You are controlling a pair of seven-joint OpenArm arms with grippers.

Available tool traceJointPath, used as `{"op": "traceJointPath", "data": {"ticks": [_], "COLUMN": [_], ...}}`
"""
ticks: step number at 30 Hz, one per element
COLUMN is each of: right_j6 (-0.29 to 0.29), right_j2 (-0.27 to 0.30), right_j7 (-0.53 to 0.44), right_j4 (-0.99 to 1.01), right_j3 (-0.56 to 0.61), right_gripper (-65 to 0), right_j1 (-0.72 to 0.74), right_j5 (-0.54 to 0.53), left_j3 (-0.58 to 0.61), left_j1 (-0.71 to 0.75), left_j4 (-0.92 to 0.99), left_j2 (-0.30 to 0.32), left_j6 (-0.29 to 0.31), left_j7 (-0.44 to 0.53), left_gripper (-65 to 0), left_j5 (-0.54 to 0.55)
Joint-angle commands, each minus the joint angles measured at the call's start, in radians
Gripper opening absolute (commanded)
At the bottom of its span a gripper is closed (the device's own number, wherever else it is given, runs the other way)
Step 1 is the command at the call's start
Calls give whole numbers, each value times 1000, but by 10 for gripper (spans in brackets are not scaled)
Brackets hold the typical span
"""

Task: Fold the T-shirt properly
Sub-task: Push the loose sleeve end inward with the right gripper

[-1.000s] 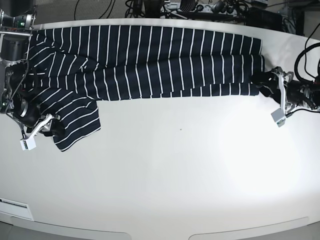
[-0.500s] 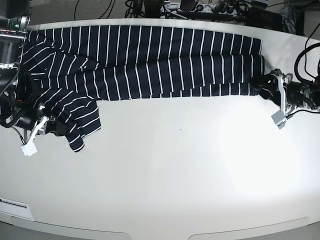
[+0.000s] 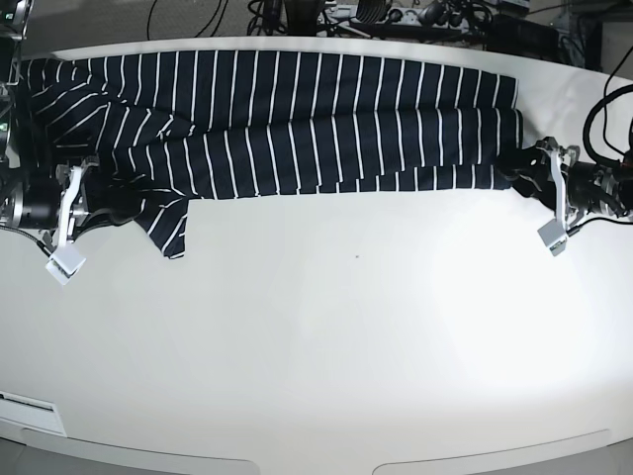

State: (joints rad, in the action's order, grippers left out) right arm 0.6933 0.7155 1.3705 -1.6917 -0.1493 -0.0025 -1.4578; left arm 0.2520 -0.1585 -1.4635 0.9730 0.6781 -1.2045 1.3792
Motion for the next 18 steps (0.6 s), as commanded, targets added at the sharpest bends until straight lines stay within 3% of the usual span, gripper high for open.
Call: {"op": "traceJointPath", "data": {"ticks": [1, 8, 18], "right_j6": [5, 5, 5], "right_j2": [33, 124, 254], "right_j7": [-11, 26, 26], "right_j4": [-41, -195, -209], "right_j3": [-15, -16, -16], "right_gripper": [-650, -650, -650], "right_j1": [-4, -109, -194], "right_j5": [-26, -26, -26], "left_j3": [-14, -14, -14], "left_j1": [-16, -17, -16], "left_j4": [-8, -8, -8], "left_j2": [27, 27, 27], "left_j6": [2, 2, 2], "left_j7": [8, 8, 8], "left_gripper": [-325, -325, -325], "left_j5": [16, 16, 16]}}
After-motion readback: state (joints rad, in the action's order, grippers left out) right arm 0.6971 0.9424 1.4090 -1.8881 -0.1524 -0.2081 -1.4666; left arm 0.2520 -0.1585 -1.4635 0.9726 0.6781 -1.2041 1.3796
